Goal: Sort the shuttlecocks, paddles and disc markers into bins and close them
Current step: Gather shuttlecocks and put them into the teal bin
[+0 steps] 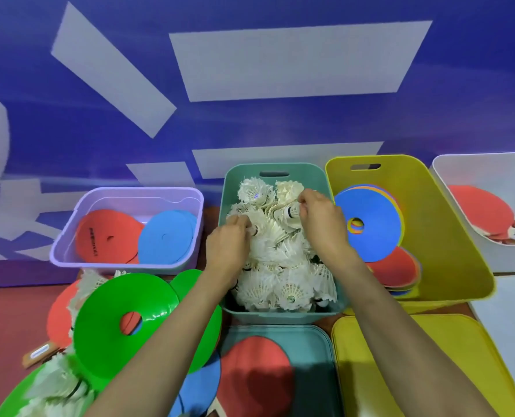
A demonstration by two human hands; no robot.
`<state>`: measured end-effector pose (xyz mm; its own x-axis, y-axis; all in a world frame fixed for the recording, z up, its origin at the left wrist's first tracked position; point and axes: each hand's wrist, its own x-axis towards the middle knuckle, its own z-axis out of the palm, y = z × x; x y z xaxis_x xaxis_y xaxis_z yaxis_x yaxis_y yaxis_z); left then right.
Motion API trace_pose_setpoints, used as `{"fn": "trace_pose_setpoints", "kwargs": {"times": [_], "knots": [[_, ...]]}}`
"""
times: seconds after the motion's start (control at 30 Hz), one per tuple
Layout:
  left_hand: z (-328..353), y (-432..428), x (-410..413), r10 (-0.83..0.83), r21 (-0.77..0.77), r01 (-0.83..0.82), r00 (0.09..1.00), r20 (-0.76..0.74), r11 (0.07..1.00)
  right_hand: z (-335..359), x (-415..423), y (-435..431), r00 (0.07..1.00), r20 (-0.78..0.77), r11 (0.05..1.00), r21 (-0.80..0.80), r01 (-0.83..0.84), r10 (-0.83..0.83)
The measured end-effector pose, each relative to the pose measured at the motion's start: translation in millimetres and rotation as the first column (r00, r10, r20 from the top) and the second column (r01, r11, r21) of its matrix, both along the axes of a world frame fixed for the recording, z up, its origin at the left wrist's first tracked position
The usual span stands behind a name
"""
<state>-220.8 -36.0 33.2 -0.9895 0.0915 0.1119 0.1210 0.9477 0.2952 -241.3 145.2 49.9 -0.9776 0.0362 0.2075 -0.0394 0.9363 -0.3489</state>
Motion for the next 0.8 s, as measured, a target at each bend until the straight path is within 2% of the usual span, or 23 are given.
{"fn": "trace_pose_setpoints", "kwargs": {"times": [0.2, 0.4, 0.53, 0.7, 0.8], "knots": [[-7.3, 9.4, -27.5, 0.002, -0.128, 0.02, 0.985, 0.172, 0.992, -15.5, -23.4, -8.9, 0.987, 0.158, 0.996, 0.068, -0.054, 0.042], [-7.4, 18.1, -29.7, -0.022, -0.169, 0.062, 0.973, 0.232, 0.984, -18.1, -20.9, -10.7, 0.982, 0.185, 0.993, 0.104, -0.061, 0.041], [-10.2, 17.2, -17.6, -0.075, -0.095, 0.11, 0.948, 0.31, 0.989, -22.2, -1.5, -18.2, 0.968, 0.237, 0.982, 0.148, -0.115, 0.077], [-3.8, 13.4, -4.1, -0.157, 0.032, 0.163, 0.851, 0.501, 0.986, -23.3, 13.6, -23.3, 0.944, 0.309, 0.957, 0.22, -0.188, 0.115], [6.9, 10.9, 2.3, -0.172, 0.036, 0.178, 0.844, 0.508, 0.983, -21.0, 19.1, -28.1, 0.917, 0.37, 0.943, 0.227, -0.242, 0.147]]}}
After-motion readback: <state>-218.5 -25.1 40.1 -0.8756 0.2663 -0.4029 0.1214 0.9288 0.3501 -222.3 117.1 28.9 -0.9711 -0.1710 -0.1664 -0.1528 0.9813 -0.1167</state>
